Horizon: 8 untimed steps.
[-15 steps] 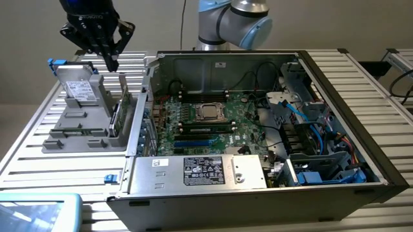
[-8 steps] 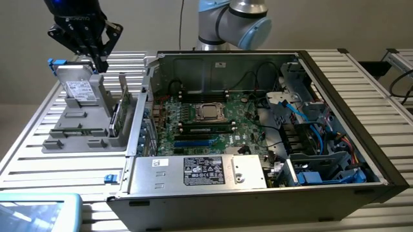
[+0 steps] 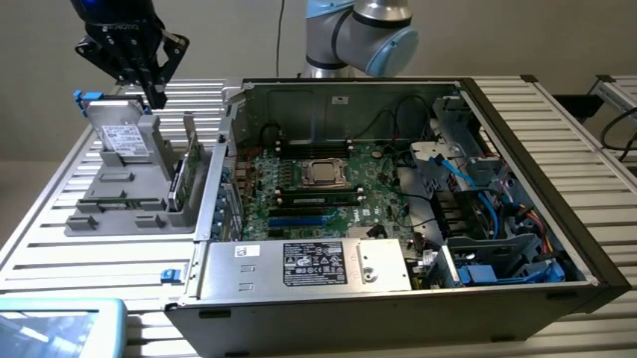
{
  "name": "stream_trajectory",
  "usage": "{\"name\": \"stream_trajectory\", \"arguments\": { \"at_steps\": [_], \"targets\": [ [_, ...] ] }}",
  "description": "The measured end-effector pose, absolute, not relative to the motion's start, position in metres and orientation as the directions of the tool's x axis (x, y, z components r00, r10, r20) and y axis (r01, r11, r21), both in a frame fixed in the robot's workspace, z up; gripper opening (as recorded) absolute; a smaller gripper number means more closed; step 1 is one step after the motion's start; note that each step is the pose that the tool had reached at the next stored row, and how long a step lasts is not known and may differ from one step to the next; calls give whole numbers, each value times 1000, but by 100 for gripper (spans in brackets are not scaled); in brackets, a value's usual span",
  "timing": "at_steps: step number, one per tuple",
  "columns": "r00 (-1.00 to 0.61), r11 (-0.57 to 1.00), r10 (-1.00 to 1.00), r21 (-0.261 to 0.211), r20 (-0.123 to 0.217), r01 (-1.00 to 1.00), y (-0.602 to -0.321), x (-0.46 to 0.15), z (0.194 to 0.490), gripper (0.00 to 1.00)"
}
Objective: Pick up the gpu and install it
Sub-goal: 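Reach for the gpu, then pick up the gpu and move the gpu toward the slot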
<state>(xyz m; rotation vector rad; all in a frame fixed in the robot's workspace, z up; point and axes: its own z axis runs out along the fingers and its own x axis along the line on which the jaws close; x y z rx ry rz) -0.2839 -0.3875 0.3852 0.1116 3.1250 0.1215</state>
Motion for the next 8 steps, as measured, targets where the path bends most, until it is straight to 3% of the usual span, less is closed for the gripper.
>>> {"name": "stream_trajectory", "arguments": {
  "at_steps": [8],
  "targets": [
    [-997, 994, 72, 78, -10, 71, -387, -284, 385, 12]
  ]
}}
